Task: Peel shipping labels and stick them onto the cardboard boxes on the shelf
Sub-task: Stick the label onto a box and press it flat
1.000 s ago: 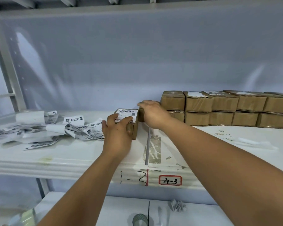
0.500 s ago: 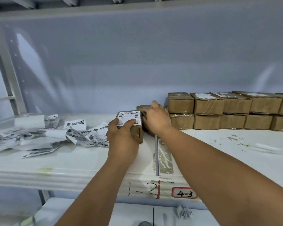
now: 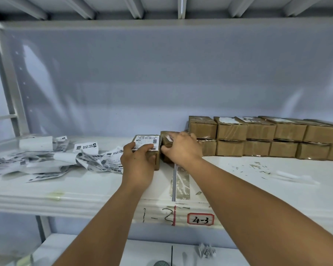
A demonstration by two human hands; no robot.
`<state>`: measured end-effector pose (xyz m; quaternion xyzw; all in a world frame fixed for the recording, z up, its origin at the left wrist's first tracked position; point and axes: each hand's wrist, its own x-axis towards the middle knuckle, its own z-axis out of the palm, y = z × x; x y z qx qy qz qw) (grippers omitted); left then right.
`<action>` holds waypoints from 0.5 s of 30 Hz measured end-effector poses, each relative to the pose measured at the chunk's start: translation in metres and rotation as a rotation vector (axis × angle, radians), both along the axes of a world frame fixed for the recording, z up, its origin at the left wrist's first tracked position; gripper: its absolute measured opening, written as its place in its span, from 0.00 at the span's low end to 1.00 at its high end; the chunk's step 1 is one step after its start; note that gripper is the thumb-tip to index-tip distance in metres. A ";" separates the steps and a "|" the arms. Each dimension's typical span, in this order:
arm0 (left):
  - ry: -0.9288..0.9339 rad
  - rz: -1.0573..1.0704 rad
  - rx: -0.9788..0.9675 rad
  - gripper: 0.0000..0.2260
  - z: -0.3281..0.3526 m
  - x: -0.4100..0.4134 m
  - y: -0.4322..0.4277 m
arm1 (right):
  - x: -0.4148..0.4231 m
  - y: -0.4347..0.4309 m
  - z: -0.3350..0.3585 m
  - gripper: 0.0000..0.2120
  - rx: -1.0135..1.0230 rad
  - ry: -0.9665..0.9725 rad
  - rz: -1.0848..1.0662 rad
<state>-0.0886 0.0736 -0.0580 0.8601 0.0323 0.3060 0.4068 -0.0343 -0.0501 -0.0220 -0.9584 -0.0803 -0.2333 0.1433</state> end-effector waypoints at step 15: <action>0.060 0.184 0.497 0.27 0.000 -0.008 -0.013 | -0.057 -0.054 0.005 0.28 0.049 0.157 0.187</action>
